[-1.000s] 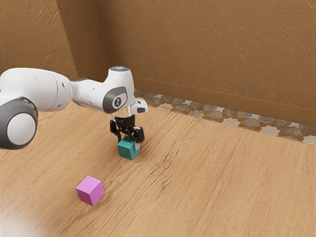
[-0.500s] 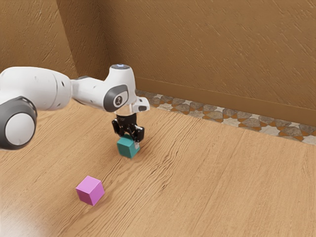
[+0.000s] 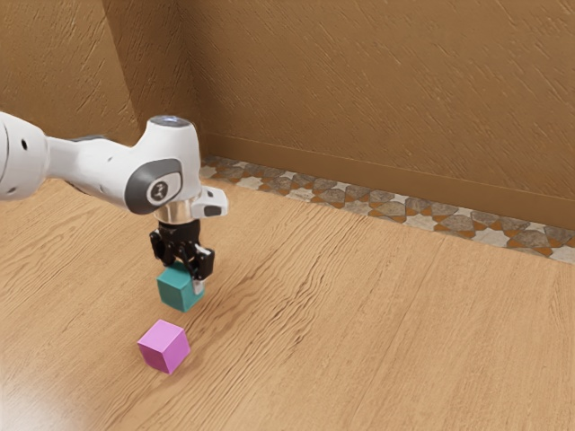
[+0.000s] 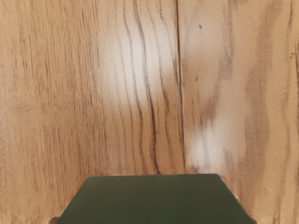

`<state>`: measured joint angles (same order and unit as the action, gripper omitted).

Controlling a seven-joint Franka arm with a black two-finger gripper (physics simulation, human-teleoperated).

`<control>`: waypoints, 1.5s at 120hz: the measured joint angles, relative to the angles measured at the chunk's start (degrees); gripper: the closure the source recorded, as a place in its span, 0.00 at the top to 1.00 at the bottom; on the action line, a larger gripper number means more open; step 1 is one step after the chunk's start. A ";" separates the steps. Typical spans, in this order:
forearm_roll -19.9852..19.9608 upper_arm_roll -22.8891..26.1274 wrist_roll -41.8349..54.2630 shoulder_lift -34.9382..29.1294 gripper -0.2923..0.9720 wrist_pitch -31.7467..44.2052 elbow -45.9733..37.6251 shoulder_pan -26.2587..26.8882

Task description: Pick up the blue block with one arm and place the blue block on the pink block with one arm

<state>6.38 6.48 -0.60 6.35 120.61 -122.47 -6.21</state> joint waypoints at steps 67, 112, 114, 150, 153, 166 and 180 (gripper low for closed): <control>-1.45 -0.07 -2.15 -12.98 0.52 2.90 -15.15 0.82; -2.77 -0.07 -3.53 -12.91 0.52 7.18 -17.64 0.78; -2.79 -0.07 -3.58 -12.92 0.52 7.33 -17.66 0.78; -2.81 -0.15 -4.18 -12.83 0.53 8.63 -18.08 0.54; -2.79 -0.15 -4.21 -12.83 0.53 8.67 -18.08 0.52; -2.66 -0.15 -4.27 -12.83 0.53 8.79 -18.09 0.37; -2.50 -0.15 -4.30 -12.78 0.53 8.86 -18.09 0.33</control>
<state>3.88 6.33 -4.90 -6.43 129.47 -140.56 -5.88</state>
